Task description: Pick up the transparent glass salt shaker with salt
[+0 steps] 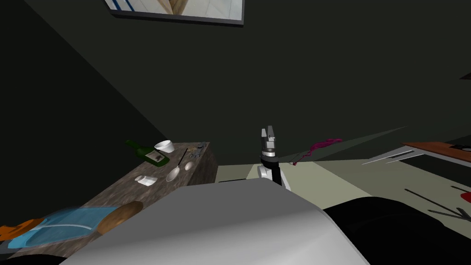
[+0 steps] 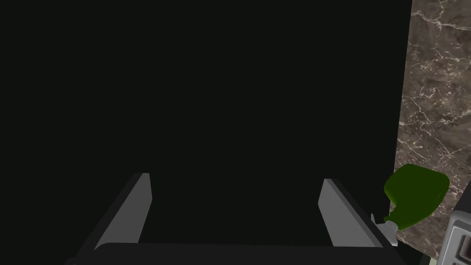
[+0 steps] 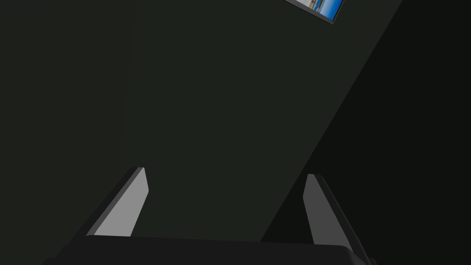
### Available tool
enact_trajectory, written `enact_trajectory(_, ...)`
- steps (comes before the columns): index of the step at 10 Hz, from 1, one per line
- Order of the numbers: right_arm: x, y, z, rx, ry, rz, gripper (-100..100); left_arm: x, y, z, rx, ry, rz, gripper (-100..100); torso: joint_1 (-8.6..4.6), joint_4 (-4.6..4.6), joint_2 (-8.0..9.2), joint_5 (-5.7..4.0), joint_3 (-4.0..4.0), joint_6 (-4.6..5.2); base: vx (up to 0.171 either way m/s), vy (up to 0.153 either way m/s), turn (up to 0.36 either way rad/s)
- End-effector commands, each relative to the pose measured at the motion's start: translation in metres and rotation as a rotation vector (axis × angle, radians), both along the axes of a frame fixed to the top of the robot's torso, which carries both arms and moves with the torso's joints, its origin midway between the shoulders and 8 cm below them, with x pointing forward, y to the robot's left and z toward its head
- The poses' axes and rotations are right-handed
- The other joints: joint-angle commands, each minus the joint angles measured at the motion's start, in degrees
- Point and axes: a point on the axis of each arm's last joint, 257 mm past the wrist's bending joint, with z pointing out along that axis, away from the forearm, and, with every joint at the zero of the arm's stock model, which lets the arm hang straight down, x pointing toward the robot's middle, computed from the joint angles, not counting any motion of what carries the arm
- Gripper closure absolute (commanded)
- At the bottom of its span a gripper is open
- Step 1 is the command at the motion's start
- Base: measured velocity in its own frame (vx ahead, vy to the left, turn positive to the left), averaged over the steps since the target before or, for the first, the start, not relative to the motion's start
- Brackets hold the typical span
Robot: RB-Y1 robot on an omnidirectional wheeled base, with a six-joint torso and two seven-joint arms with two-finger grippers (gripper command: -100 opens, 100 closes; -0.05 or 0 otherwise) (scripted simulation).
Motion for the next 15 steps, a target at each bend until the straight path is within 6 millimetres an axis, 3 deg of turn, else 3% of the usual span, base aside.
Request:
enact_trajectory(1,0.000,0.000,0.000,0.000,0.000,0.000,0,-0.032,0.010,-0.008,-0.005,0.071,0.022,-100,0.00,0.00,0.00,0.00,0.00,0.00,0.100,-0.023,0.174)
enact_trajectory(2,0.000,0.000,0.000,0.000,0.000,0.000,0,-0.052,0.016,-0.007,0.007,0.083,0.050,-100,-0.03,-0.01,-0.22,0.02,-0.10,-0.10,0.139,-0.044,0.148)
enact_trajectory(6,0.000,0.000,0.000,0.000,0.000,0.000,0,-0.038,0.011,0.011,0.014,-0.017,0.014,-100,0.03,-0.02,-0.05,0.00,-0.04,0.02,0.015,0.000,-0.008)
enact_trajectory(7,0.000,0.000,0.000,0.000,0.000,0.000,0,-0.071,0.021,-0.007,-0.001,0.069,0.041,-100,0.02,-0.01,0.00,0.00,0.00,0.01,0.100,-0.039,0.166)
enact_trajectory(9,0.000,0.000,0.000,0.000,0.000,0.000,0,-0.080,0.024,-0.013,-0.010,0.079,0.045,-100,-0.12,-0.09,-0.36,-0.01,-0.21,0.00,0.091,-0.032,0.078)
enact_trajectory(15,0.000,0.000,0.000,0.000,0.000,0.000,0,-0.071,0.023,0.003,0.009,-0.004,0.026,-100,0.01,-0.01,-0.01,0.00,-0.01,0.03,0.000,0.005,-0.005)
